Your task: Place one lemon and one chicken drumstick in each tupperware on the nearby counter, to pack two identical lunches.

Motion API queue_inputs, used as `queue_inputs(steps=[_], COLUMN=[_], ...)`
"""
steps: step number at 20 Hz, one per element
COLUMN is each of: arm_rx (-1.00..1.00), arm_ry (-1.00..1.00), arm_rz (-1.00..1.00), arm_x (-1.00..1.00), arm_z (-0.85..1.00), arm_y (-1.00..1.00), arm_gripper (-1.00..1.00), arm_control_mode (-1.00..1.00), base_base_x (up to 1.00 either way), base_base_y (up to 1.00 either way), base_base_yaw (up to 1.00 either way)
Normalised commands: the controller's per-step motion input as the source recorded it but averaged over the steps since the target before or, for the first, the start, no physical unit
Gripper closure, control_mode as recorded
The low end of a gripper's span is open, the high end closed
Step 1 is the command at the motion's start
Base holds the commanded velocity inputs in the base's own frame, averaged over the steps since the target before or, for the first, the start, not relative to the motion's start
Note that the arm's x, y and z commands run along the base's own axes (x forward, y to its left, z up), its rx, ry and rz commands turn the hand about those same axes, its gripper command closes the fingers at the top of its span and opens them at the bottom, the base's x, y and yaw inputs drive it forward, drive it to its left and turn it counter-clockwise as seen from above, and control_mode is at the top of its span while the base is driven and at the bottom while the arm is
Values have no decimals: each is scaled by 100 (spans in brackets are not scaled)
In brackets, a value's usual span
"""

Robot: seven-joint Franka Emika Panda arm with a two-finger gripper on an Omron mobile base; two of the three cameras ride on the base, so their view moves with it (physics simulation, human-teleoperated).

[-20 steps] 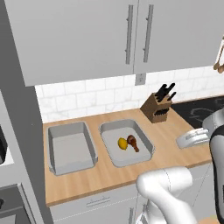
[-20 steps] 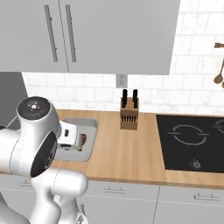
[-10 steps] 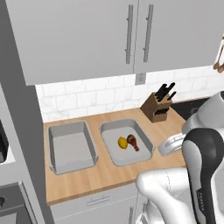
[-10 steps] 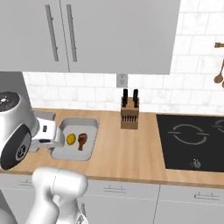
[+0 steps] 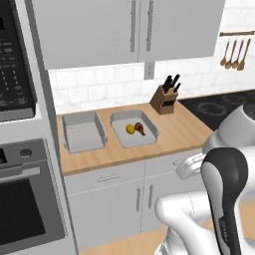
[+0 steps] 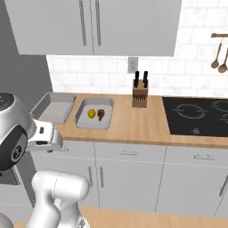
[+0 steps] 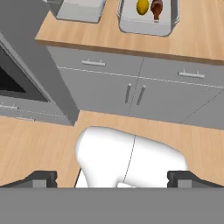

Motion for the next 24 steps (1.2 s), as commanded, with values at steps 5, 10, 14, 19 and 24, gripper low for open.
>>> queue_inputs(steps=[5,10,14,19,24], arm_rx=[0,0,0,0,0], arm_ry=[0,0,0,0,0], arm_rz=[0,0,0,0,0], arm_x=[0,0,0,0,0], arm_z=[0,0,0,0,0], arm_y=[0,0,0,0,0], arm_gripper=[-100,-100,-100,-100,-100], arm_control_mode=[100,100,100,100,100], base_base_x=[-68,-20,-36,-81,-100], base_base_y=[88,100,100,100,100], base_base_yaw=[7,9,9,7,9])
